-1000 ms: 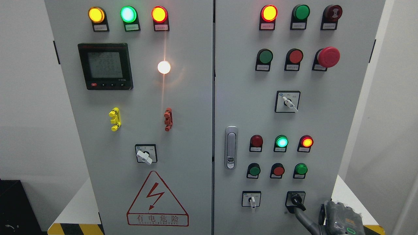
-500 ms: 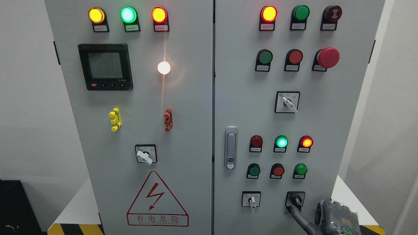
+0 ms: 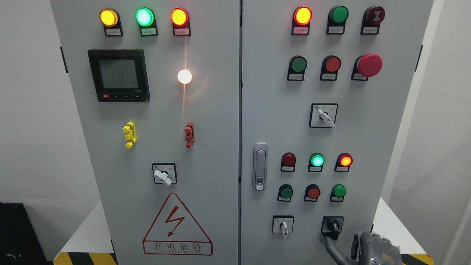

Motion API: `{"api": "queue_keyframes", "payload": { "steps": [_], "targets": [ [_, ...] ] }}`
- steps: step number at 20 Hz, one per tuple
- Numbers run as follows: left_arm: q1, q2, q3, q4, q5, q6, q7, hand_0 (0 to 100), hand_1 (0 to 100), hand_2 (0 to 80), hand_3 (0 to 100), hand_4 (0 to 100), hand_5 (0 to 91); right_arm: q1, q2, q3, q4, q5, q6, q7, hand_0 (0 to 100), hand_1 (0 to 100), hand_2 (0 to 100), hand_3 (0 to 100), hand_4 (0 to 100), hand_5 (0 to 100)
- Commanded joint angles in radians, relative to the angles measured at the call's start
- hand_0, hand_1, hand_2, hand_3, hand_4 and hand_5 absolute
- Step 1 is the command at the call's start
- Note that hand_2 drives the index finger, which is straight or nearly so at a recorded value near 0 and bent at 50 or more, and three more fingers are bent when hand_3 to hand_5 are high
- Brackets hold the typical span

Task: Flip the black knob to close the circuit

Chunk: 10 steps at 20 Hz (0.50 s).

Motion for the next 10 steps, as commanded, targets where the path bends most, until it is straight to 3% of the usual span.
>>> {"api": "queue_keyframes", "payload": {
  "steps": [1,5,10],
  "targets": [
    [0.0,0.0,0.0,0.0,0.0,0.0,0.001,12,56,0.0,0,0,0.0,0.069,0.0,0.094,-0.124,-0.127,0.002,-0.02,0,2,79,95,83,78],
    [0.0,0.0,0.0,0.0,0.0,0.0,0.001,12,56,0.0,0,0,0.0,0.155,-0.002,0.102,-0.196,-0.262,0.002,-0.078,0,4,69,87,75,68],
    [0.0,0.0,0.0,0.0,0.0,0.0,0.001,12,56,0.0,0,0,0.0,0.305,-0.006,0.126,-0.276,-0.637,-0.032,-0.224,0,7,50,77,67,54]
  ]
}}
